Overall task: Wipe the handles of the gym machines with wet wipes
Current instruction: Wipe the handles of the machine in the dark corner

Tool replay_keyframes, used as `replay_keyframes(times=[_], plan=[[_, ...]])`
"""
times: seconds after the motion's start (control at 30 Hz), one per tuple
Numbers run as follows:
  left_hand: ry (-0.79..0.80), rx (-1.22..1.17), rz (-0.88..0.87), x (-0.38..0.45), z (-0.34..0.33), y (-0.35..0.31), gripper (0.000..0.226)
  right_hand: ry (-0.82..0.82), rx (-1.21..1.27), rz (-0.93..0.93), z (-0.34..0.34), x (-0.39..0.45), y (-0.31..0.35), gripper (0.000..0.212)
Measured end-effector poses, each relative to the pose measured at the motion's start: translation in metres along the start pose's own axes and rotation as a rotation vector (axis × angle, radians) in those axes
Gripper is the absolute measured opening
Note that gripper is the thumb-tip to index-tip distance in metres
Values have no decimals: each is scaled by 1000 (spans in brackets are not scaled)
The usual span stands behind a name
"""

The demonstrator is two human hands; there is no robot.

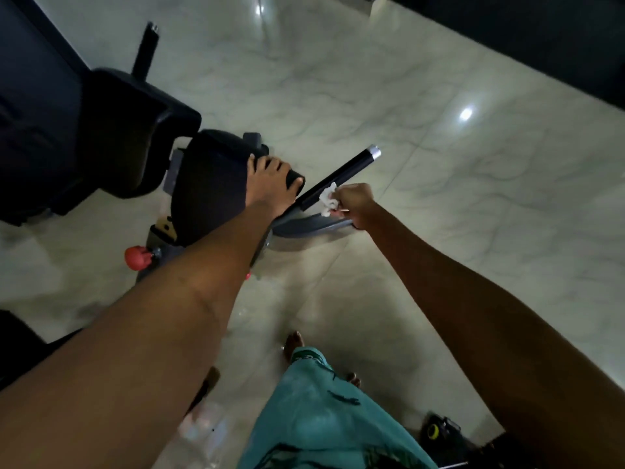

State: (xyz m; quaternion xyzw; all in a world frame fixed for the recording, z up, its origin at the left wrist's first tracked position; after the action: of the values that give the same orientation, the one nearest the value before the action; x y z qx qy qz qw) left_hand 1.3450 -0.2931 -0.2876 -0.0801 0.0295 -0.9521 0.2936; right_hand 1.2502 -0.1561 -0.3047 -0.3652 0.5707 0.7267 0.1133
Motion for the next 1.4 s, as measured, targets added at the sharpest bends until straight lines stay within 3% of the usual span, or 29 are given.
replay_keyframes(times=[0.2,0.33,0.63,0.83,0.97,1.0,1.1,1.4], plan=[[208,33,14,10,14,-10,55,-188,-300,205,40,-12,32,29],[310,154,-35,24,24,-28,47,-236,-208,191,72,-11,49,29],[372,-108,-185,64,27,-128,33,-326,-198,225,152,2,77,27],[414,-201,-337,106,23,-220,38,-439,-188,240,229,28,96,28],[429,-176,-427,130,23,-276,35,-463,-356,284,278,43,114,9],[411,-150,-489,145,24,-321,33,-536,-360,315,317,50,127,6],[415,-91,-588,161,26,-376,32,-646,-431,415,362,56,144,10],[470,-15,-888,174,-2,-576,37,-864,-552,313,522,62,153,17]])
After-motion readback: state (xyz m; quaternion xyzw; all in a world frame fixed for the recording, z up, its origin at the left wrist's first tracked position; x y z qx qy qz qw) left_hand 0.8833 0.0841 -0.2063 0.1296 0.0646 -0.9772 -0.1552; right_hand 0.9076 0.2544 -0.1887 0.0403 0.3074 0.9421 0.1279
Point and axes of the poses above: each hand's wrist, its own x-axis towards the middle knuckle, its own z-axis out of the back of the hand, y = z × x, the point moved 4 cm from there along x, towards the middle knuckle, and after that the axes turned 11 degrees about -y, right-handed, at the moved point
